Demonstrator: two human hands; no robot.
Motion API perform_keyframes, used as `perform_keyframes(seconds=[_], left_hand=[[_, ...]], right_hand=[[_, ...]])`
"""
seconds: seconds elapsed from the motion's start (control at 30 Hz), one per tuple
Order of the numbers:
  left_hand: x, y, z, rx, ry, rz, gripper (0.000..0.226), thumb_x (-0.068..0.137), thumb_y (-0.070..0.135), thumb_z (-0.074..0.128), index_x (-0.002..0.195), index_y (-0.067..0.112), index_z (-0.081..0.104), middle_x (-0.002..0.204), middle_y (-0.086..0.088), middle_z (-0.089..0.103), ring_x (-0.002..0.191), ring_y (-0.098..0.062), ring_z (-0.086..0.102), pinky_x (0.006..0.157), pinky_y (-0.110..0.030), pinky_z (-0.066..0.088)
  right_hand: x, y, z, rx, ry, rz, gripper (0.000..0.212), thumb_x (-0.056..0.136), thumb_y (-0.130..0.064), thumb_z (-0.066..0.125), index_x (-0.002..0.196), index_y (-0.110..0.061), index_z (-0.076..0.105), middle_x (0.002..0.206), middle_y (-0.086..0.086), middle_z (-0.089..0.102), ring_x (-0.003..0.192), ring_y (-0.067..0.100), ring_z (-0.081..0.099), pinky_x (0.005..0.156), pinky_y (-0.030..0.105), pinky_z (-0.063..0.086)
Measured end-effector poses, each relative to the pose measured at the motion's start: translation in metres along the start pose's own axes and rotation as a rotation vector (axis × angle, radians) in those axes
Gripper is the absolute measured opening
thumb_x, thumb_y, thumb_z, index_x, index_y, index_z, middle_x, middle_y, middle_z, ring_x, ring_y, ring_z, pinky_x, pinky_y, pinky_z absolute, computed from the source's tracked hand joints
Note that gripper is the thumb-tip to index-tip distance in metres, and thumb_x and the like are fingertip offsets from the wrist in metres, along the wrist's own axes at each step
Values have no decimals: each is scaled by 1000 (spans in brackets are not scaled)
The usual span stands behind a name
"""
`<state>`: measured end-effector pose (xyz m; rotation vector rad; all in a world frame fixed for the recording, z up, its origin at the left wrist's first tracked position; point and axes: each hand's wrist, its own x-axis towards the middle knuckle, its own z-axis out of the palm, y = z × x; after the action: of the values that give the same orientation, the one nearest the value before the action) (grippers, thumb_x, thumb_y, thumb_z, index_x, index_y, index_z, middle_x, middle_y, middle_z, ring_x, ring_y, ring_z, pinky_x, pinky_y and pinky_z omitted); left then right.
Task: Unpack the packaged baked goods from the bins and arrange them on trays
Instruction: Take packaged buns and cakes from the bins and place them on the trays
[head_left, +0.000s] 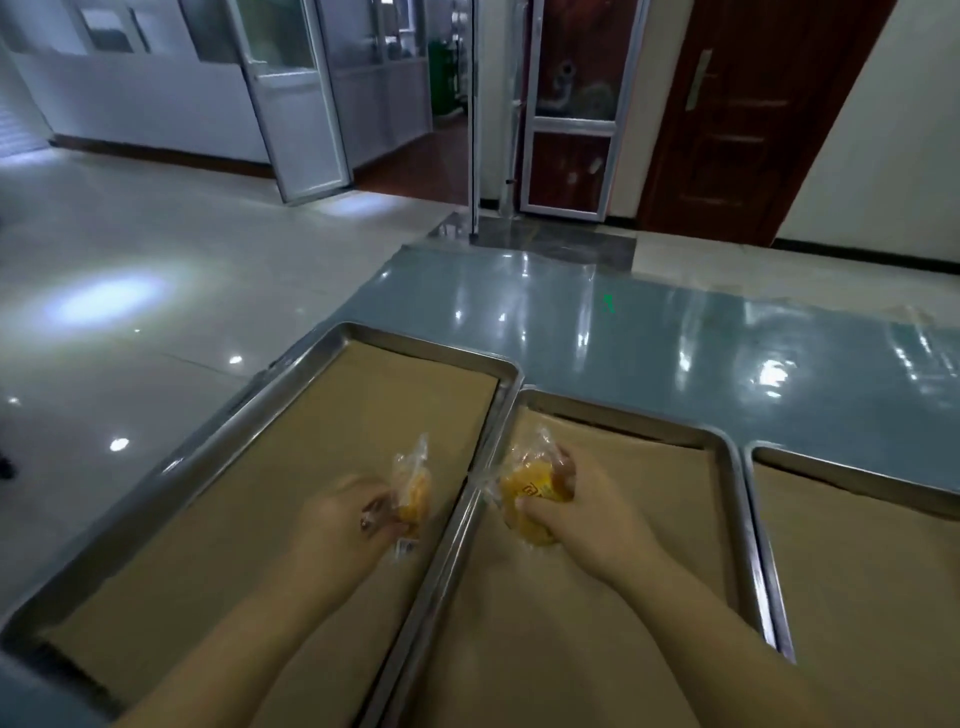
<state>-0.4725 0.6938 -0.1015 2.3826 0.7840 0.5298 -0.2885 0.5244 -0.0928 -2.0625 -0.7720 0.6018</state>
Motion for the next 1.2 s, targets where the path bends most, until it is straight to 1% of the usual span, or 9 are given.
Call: perform_keyframes(seconds=[0.17,0.27,0.43,0.7,0.8,0.87,0.93,1.03,1.2], left_hand=[[67,-40,-5,25,-73,151,18,70,5,78,85,12,72,78,2,58,65,-8,53,61,-20,42],[112,-62,-1,57,-130,227,22,71,-1,73,91,9,72,86,-6,63,72,-20,60,65,-24,44],[185,-86,25,113,-181,242,26,85,16,62,110,16,64,105,-2,57,85,-15,54,70,-23,40],[258,-99,73,183,-292,211,48,87,22,60,132,26,45,121,1,46,103,-18,50,80,-26,44],[259,-111,90,86,-251,265,53,85,17,61,132,31,41,130,5,43,114,-13,45,90,-24,41],[251,-118,100,17,-242,243,53,85,20,61,130,35,38,135,4,39,119,-13,43,95,-28,41],[243,-126,108,29,-207,206,54,85,27,63,130,35,36,139,3,35,124,-16,40,97,-30,38],[236,-134,113,138,-161,239,52,80,27,68,128,27,48,138,0,41,128,-25,38,99,-34,35],[253,-132,112,137,-138,329,42,82,18,67,123,20,57,133,-3,48,126,-27,41,98,-35,37]], right_hand=[[58,-20,42,117,76,84,65,68,-22,81,124,-29,49,102,-14,61,91,6,61,79,36,56],[100,-27,59,191,151,145,72,67,-16,83,128,-25,46,111,-9,60,96,13,62,78,39,57],[168,-27,75,387,259,255,55,70,-11,81,114,-20,49,98,-6,62,79,8,63,44,16,49],[234,-10,90,400,218,388,53,84,-26,69,128,-14,44,111,2,61,89,11,61,63,21,53],[231,-8,90,183,163,323,61,91,-28,57,144,-24,25,140,4,35,101,13,49,67,13,51],[224,-4,91,-35,136,227,66,92,-29,54,146,-27,16,149,0,21,115,16,44,87,17,45],[219,-1,91,-172,158,177,69,91,-27,56,146,-28,14,148,3,25,123,20,44,95,30,44],[220,1,93,-338,260,168,63,92,-29,54,145,-27,18,137,0,43,114,17,52,87,29,46],[235,7,99,-583,355,111,53,92,-36,50,140,-25,30,134,-3,47,119,19,44,96,34,40]])
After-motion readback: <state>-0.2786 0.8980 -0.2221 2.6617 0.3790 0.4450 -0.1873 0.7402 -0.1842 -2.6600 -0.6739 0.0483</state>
